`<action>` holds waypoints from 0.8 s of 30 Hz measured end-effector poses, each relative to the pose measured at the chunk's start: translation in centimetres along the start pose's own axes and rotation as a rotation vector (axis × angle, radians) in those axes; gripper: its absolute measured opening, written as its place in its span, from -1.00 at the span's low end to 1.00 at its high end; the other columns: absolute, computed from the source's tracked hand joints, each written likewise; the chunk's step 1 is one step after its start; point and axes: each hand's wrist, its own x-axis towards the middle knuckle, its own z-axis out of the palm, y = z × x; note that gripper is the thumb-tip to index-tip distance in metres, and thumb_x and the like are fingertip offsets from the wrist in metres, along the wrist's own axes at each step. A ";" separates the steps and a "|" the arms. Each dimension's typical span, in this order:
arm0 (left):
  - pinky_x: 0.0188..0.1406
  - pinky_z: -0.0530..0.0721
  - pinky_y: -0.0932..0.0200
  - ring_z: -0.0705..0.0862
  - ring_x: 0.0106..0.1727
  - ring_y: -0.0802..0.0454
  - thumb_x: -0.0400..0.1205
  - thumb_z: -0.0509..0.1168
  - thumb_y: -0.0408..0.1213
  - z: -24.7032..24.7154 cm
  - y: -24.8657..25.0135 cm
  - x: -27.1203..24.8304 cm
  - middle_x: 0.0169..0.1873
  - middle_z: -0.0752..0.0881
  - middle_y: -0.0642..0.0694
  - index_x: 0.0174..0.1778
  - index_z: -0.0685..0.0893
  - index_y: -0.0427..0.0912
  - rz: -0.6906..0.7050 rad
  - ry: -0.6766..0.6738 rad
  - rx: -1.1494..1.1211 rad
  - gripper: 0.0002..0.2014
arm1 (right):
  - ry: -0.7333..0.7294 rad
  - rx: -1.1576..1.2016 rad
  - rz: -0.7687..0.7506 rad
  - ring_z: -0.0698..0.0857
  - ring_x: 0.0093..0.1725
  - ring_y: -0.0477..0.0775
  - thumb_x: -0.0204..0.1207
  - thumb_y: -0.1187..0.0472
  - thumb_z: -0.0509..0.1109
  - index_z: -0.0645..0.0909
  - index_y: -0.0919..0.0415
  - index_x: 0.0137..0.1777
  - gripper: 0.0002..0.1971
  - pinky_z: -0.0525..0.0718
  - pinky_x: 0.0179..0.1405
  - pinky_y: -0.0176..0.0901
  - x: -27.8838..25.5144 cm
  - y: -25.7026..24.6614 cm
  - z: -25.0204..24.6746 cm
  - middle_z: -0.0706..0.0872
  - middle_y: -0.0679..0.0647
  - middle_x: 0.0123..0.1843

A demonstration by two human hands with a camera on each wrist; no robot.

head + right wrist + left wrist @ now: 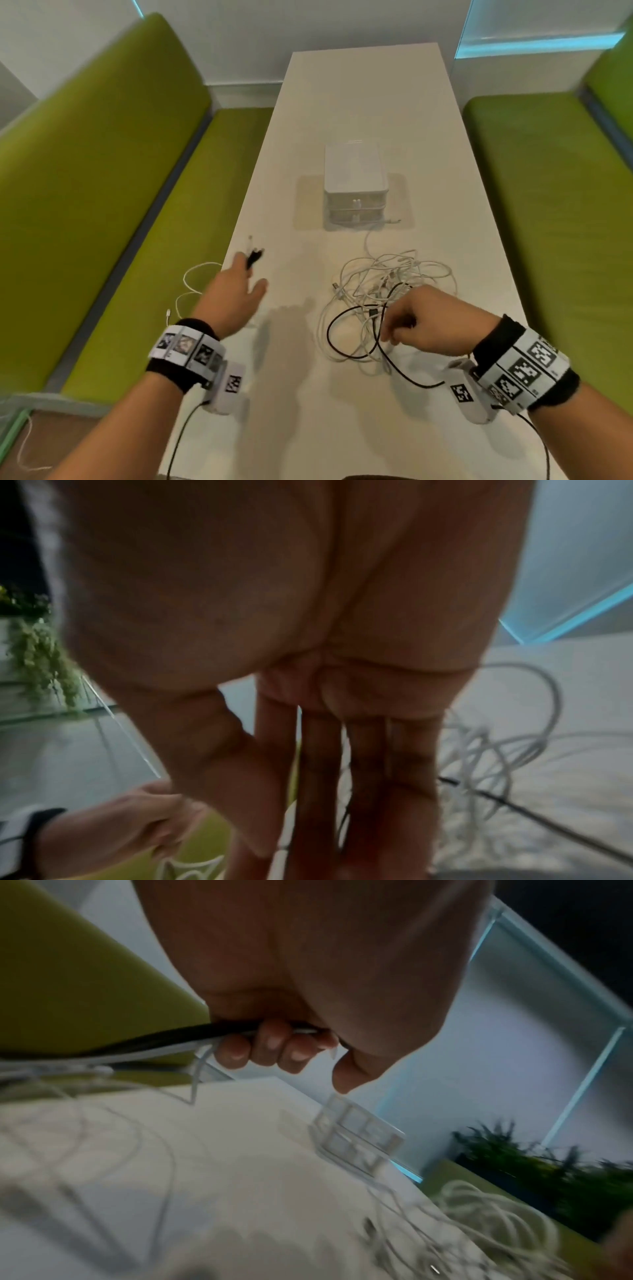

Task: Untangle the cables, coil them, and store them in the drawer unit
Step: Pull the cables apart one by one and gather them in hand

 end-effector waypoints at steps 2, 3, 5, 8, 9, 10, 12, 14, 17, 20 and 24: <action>-0.42 0.40 0.05 0.60 -0.33 -0.04 0.72 0.30 -0.14 1.9 1.3 -0.7 -0.29 0.58 0.00 0.07 0.33 -0.10 0.063 -0.065 -0.054 -0.75 | 0.052 -0.029 0.089 0.75 -0.27 -0.32 0.51 0.33 0.37 0.83 -0.10 -0.19 -0.69 0.65 -0.26 -0.42 -0.2 1.7 -0.6 0.85 -0.16 -0.20; -0.45 0.40 0.06 0.59 -0.35 0.02 0.71 0.30 -0.17 2.7 1.8 -1.0 -0.29 0.58 0.00 0.04 0.31 -0.07 0.085 -0.082 -0.073 -0.76 | 0.115 -0.012 0.117 0.76 -0.20 -0.33 0.52 0.32 0.40 0.83 -0.14 -0.17 -0.69 0.66 -0.19 -0.43 -0.5 2.9 -1.0 0.86 -0.19 -0.15; -0.47 0.44 0.07 0.57 -0.40 0.08 0.69 0.30 -0.23 3.9 2.4 -1.5 -0.29 0.62 -0.04 -0.01 0.30 -0.03 0.140 -0.103 -0.117 -0.76 | 0.175 0.024 0.138 0.72 0.10 -0.34 0.52 0.23 0.48 0.82 -0.24 -0.07 -0.73 0.63 0.13 -0.39 -1.0 5.0 -1.4 0.83 -0.30 0.06; -0.44 0.43 0.28 0.58 -0.44 0.26 0.67 0.38 -0.15 5.7 3.3 -2.4 -0.19 0.69 0.12 0.03 0.37 0.01 0.273 -0.153 -0.160 -0.74 | 0.127 0.050 0.113 0.55 0.43 -0.33 0.48 0.32 0.45 0.73 -0.32 0.22 -0.52 0.46 0.47 -0.35 -1.3 6.7 0.0 0.66 -0.37 0.39; -0.39 0.39 0.36 0.58 -0.39 0.36 0.64 0.43 -0.07 6.3 3.7 -2.7 -0.14 0.67 0.19 0.08 0.41 0.02 0.323 -0.189 -0.163 -0.70 | 0.115 0.028 0.102 0.48 0.49 -0.31 0.45 0.37 0.42 0.68 -0.32 0.31 -0.42 0.39 0.55 -0.30 -1.1 7.0 0.8 0.57 -0.37 0.46; -0.32 0.38 0.36 0.57 -0.33 0.41 0.59 0.46 0.03 7.0 4.2 -3.0 -0.08 0.65 0.22 0.15 0.42 0.08 0.372 -0.230 -0.157 -0.63 | 0.127 -0.013 0.082 0.41 0.51 -0.28 0.43 0.36 0.42 0.64 -0.32 0.37 -0.38 0.32 0.58 -0.28 -0.9 7.1 1.5 0.49 -0.36 0.48; -0.18 0.44 0.26 0.55 -0.20 0.40 0.47 0.51 0.21 8.2 5.4 -3.5 0.03 0.63 0.23 0.23 0.39 0.22 0.426 -0.322 -0.102 -0.46 | 0.249 -0.119 0.062 0.39 0.40 -0.15 0.43 0.18 0.55 0.67 -0.27 0.31 -0.53 0.36 0.46 -0.24 -0.1 7.0 3.1 0.45 -0.29 0.35; -0.07 0.54 0.16 0.62 -0.03 0.24 0.39 0.55 0.24 9.8 6.2 -3.8 0.10 0.67 0.18 0.23 0.37 0.19 0.419 -0.382 0.025 -0.37 | 0.368 -0.195 0.145 0.49 0.15 -0.05 0.39 -0.12 0.60 0.71 -0.18 0.00 -0.77 0.55 0.19 -0.14 0.6 5.8 4.4 0.48 -0.20 0.08; -0.08 0.68 0.00 0.75 0.03 -0.11 0.53 0.50 0.00 11.7 6.2 -3.5 0.01 0.76 0.02 0.23 0.36 0.07 0.342 -0.350 0.111 -0.50 | 0.251 -0.203 0.287 0.63 -0.16 -0.06 0.35 -0.30 0.56 0.63 -0.03 -0.22 -0.63 0.68 -0.12 -0.04 1.5 4.4 6.1 0.62 -0.15 -0.15; -0.17 0.73 -0.10 0.75 -0.16 -0.09 0.61 0.41 -0.10 11.7 4.6 -2.3 -0.18 0.75 0.05 0.10 0.29 0.09 0.263 -0.219 0.057 -0.62 | 0.213 -0.200 0.227 0.71 -0.15 0.03 0.55 -0.13 0.47 0.71 0.04 -0.13 -0.76 0.69 -0.11 -0.02 1.5 4.0 6.9 0.75 -0.05 -0.14; -0.22 0.73 -0.07 0.75 -0.18 -0.16 0.62 0.41 -0.13 10.5 3.6 -1.2 -0.22 0.72 -0.02 0.03 0.31 -0.01 0.110 -0.056 -0.024 -0.65 | 0.209 -0.190 0.165 0.63 -0.03 -0.01 0.59 -0.06 0.42 0.67 0.00 0.10 -0.81 0.61 -0.03 -0.13 0.7 4.3 7.6 0.67 -0.06 0.00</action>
